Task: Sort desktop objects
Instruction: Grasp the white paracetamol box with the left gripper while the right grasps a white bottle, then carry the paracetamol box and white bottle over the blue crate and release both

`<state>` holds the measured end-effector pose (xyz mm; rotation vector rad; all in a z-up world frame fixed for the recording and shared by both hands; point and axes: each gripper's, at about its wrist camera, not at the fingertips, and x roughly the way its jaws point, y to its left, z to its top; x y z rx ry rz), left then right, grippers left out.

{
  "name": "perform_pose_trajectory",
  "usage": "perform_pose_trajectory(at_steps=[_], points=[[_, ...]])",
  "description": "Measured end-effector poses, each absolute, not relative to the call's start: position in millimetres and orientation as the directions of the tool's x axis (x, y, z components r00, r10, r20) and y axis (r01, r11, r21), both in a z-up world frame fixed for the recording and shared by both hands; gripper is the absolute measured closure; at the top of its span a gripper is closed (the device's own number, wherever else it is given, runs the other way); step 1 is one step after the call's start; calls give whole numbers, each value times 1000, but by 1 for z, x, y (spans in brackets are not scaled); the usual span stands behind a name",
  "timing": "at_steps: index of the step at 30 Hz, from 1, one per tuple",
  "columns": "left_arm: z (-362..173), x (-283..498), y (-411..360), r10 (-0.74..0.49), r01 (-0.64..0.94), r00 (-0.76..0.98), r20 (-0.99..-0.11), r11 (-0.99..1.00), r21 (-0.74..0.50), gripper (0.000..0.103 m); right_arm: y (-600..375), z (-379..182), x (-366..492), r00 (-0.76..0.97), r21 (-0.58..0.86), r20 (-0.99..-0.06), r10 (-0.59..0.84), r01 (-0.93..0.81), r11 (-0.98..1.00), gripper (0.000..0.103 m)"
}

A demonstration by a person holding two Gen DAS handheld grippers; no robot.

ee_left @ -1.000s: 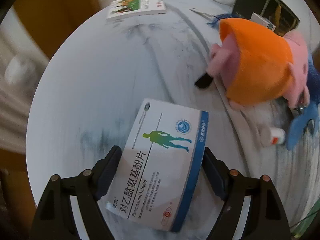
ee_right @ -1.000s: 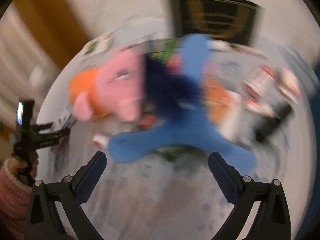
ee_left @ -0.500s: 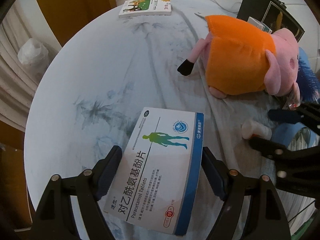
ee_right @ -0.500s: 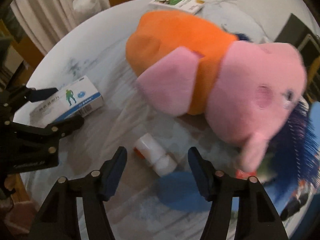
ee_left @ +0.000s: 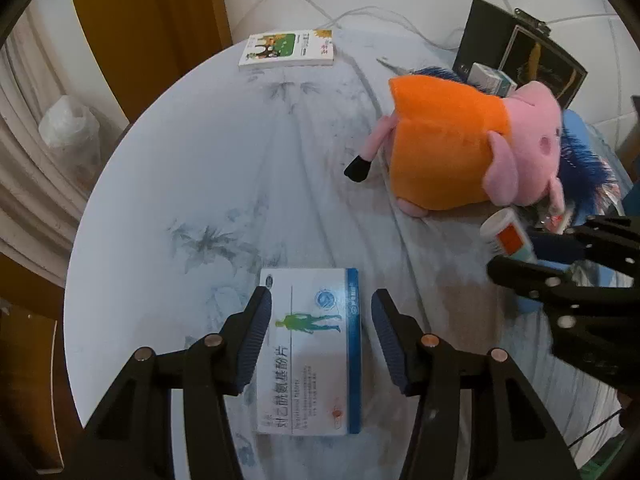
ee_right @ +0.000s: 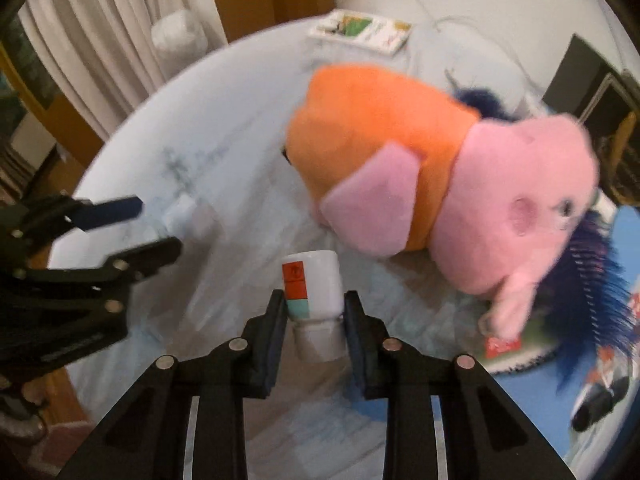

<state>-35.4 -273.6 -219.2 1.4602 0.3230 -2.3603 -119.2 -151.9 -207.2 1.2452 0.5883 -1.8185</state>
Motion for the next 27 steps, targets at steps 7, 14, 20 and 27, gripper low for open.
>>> perform_pose_trajectory(at_steps=[7,14,20,27], points=[[-234,-19,-288,-103,383,-399,-911,-922,-63,31,-126,-188,-98,-219,66,-901,-375,785,-617,75],[-271,-34,-292,-103,378,-322,-941,-926,-28,17,-100,-207,-93,-216,100,-918,-333,686,-721,75],[-280,-31,-287,-106,367,-316,-943,-930,-18,31,-86,-208,-85,-224,129,-913,-342,636,-761,75],[-212,-9,-264,-159,339,-450,-879,-941,-3,31,-77,-179,-67,-308,116,-875,-374,616,-779,75]])
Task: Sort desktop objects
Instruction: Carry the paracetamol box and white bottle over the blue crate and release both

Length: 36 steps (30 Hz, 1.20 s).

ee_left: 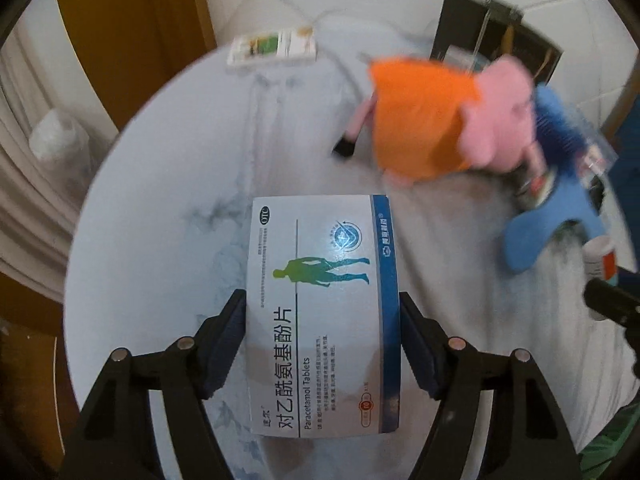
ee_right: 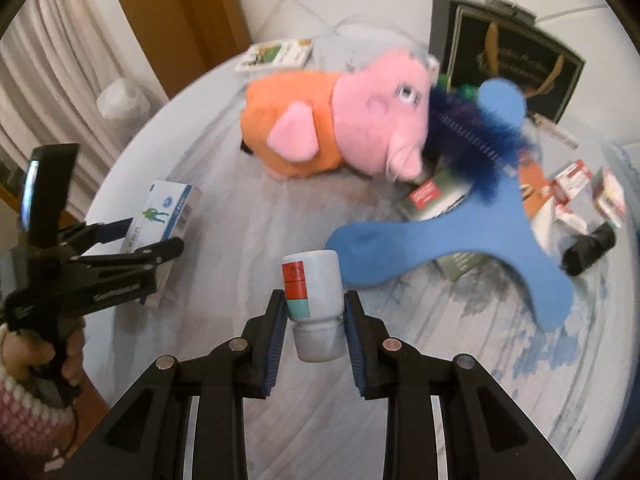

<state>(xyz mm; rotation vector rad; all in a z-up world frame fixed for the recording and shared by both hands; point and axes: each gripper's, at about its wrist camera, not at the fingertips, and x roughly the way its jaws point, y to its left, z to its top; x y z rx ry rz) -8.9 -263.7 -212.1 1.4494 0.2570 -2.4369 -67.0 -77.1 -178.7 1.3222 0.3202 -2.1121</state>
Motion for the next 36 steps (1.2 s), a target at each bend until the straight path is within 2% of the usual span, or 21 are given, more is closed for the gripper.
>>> perform_pose_trajectory(at_steps=[5,11,18,28,36], points=[[-164,4,-240,-235,310,-545,-805,-949,67,32,-58,-146,-56,-389,101,-835,-389,586,-804,75],[-118,2,-201,-174,202,-655,-735,-978,52,32,-34,-111,-45,-469,93,-790,-395,545,-833,75],[-73,5,-137,-45,45,-744,-666,-999,17,32,6,-66,-25,-581,61,-726,-369,479,-875,75],[-15,1,-24,142,-179,-808,-572,-984,8,32,115,-3,-5,-730,22,-645,-226,278,-960,75],[36,-11,120,247,-289,-847,-470,-957,17,32,243,45,6,-818,9,-557,-144,167,-986,75]])
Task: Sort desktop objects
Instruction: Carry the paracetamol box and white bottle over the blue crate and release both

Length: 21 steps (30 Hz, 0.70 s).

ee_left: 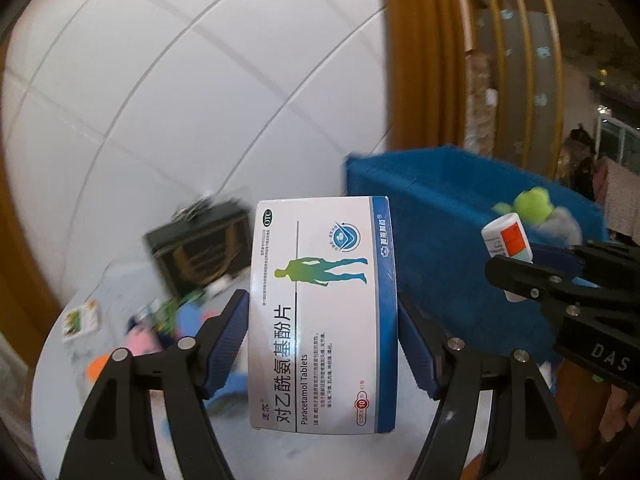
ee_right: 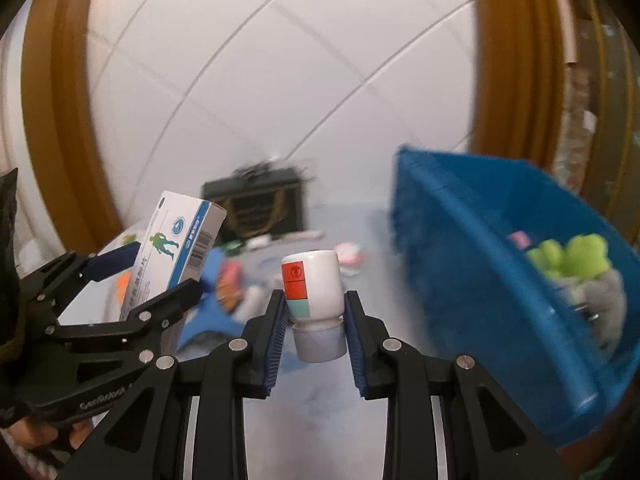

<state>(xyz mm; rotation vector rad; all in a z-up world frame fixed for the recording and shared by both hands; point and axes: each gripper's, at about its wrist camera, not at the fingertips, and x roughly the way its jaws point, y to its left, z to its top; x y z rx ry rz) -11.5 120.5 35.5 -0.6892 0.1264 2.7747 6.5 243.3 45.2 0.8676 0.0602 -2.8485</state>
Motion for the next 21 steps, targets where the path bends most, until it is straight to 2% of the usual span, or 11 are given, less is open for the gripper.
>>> perform_pose_trajectory(at_steps=[4,9,16,21], points=[[62,-18,205,274,-307,-865,-421,-952,11,32,339,75,15,-868,-11,-488,-94,113,-993,75],[88,-26,319,323,-361,-857,-402,-932,20,32,456,92,15,-875,-24,-485,-20,36,-999,75],[77,-43,436,383,-478,-752,-537,-877,44,32,561,78,2,-830,-10,-557,35,-36,-999,75],[62,-43,472,378,-511,-683,-625,-859,38,32,591,57,-4,-791,14,-610,36,-56,-998,75]])
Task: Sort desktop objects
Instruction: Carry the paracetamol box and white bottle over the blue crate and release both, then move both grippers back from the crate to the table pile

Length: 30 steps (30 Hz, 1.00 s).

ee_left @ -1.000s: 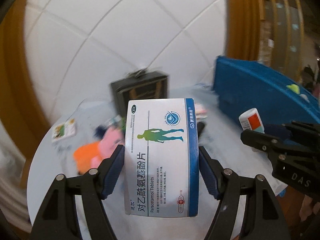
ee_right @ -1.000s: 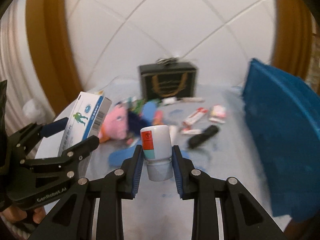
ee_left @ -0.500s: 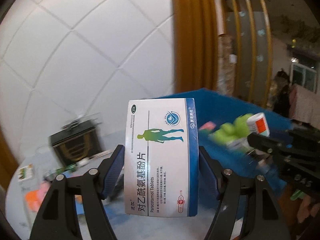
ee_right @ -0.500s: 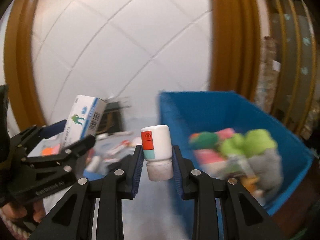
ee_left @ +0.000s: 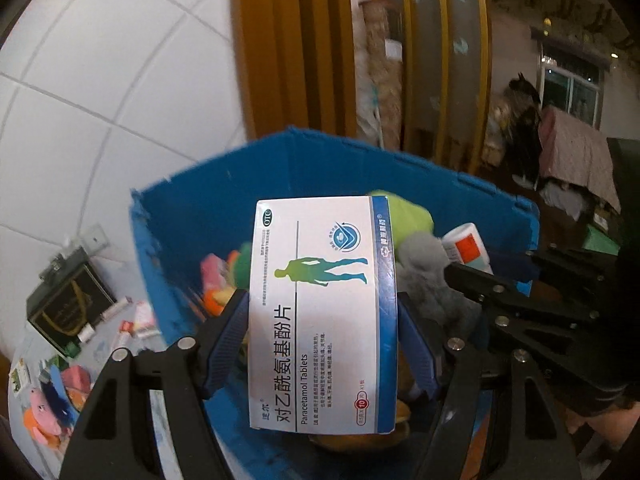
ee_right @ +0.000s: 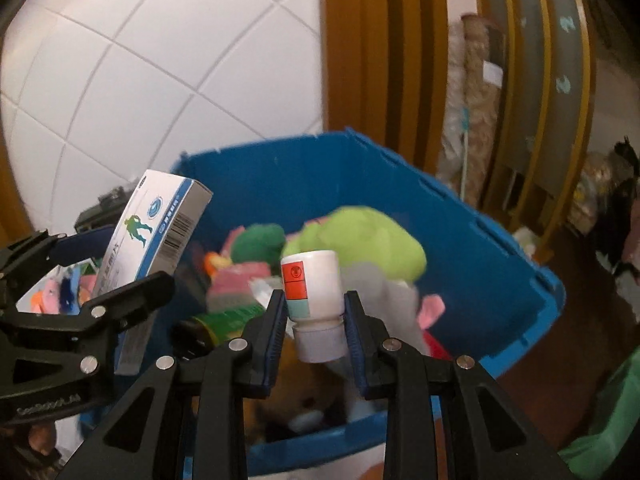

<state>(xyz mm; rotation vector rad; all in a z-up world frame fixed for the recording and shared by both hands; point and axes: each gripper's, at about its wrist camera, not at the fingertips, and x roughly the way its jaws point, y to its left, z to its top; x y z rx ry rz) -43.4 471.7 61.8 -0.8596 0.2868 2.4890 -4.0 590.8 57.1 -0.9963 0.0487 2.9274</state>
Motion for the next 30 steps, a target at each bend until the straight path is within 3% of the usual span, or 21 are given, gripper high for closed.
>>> perform_pose_trajectory(at_steps=[8,10,15,19,24,30], points=[[48,-51,489,352,-506,-666,-657,-861,53,32,614,31,-19,-735,-14,-675,68,-79,-997,75],[50,-48,486,348,-491,-681,-644,-870,49,25,618,27,-22,-729,-22,-680,74,-81,-996,73],[50,-43,479,347,-467,-695,-629,-884,29,21,619,26,-21,-736,-35,-672,86,-85,-996,21],[59,-34,464,354,-444,-730,-585,-896,13,21,616,35,-13,-760,-49,-644,91,-77,-996,0],[67,-22,426,337,-386,-787,-516,-922,-13,21,602,52,5,-806,-53,-587,74,-53,-997,0],[75,-12,363,282,-300,-823,-492,-953,-44,21,555,85,23,-866,-28,-500,-28,49,-998,0]])
